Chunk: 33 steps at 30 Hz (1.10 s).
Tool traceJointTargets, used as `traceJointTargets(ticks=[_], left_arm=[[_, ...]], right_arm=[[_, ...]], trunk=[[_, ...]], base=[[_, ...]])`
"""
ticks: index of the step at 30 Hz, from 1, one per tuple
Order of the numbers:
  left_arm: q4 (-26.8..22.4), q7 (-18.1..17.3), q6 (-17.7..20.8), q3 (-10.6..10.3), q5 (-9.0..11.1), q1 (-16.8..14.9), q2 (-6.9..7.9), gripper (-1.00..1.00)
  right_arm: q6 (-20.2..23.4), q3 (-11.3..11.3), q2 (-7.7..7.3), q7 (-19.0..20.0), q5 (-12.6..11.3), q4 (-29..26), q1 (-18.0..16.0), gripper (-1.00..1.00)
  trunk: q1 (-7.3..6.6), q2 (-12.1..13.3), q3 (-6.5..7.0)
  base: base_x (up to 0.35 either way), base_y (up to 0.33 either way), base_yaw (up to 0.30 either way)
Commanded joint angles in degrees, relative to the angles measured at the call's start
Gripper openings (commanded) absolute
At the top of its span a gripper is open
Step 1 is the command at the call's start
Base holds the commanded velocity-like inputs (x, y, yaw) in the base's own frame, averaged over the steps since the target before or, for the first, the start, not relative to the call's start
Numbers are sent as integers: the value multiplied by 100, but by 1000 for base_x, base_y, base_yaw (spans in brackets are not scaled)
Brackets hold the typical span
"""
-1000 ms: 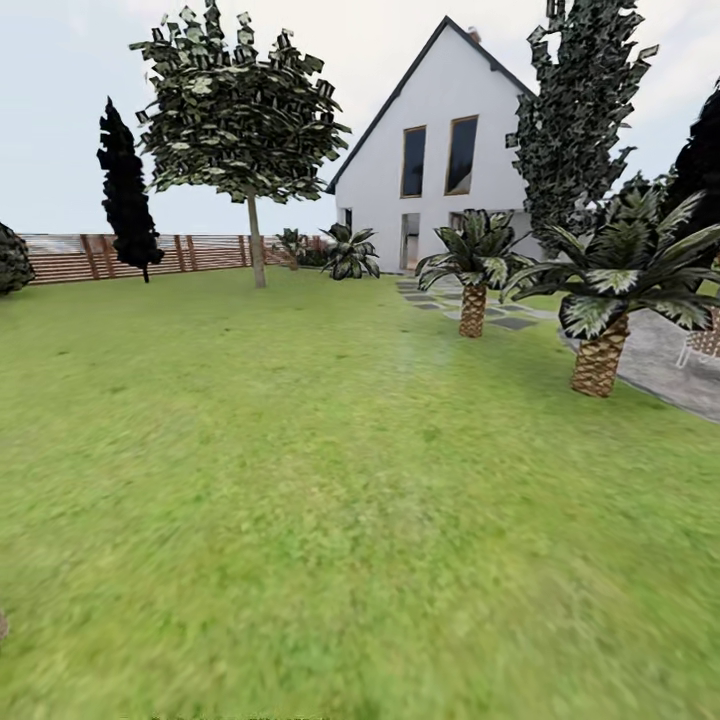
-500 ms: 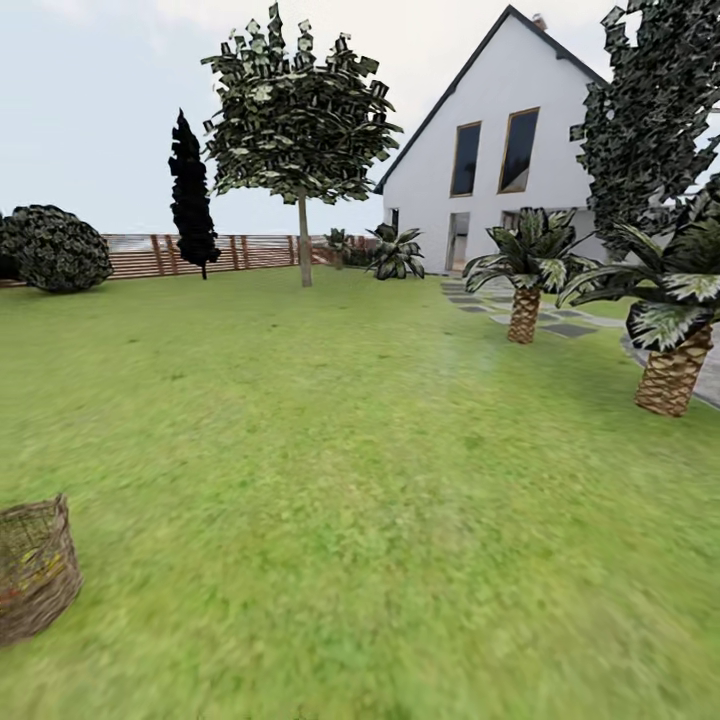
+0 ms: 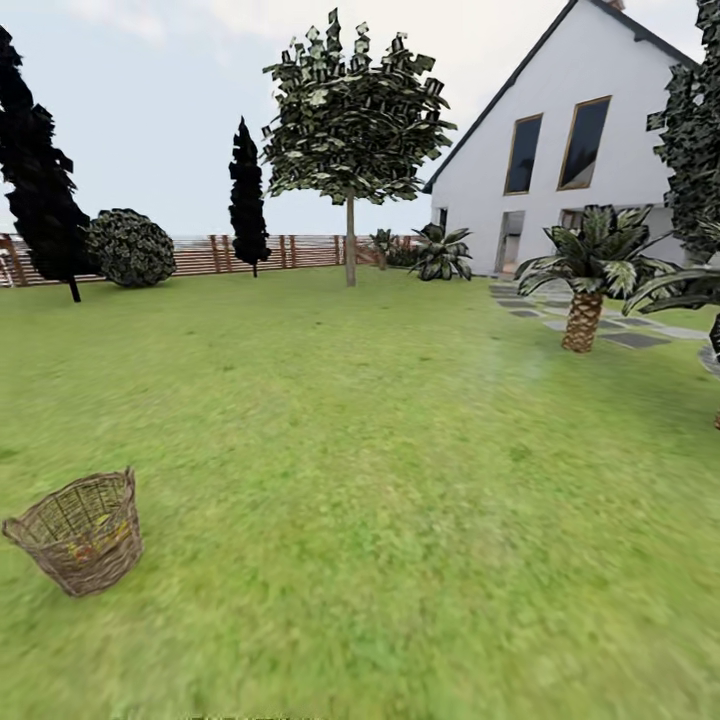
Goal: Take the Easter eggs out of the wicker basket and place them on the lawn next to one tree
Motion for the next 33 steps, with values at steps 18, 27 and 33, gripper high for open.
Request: traceJointTargets(ticks=[18, 27, 33], left_arm=[[-3, -9, -1, 1, -18, 0, 0, 100], [-3, -8, -1, 1, -18, 0, 0, 100], [-3, -8, -1, 1, -18, 0, 0, 100]], right_arm=[[-8, 4, 2, -19, 6, 15, -9, 100], [-5, 4, -5, -19, 1, 15, -9, 100], [-2, 4, -2, -18, 1, 15, -9, 100]], trunk=[[0, -3, -4], [0, -3, -4], [0, -3, -4]], base=[[0, 0, 300], [0, 0, 300], [0, 0, 300]])
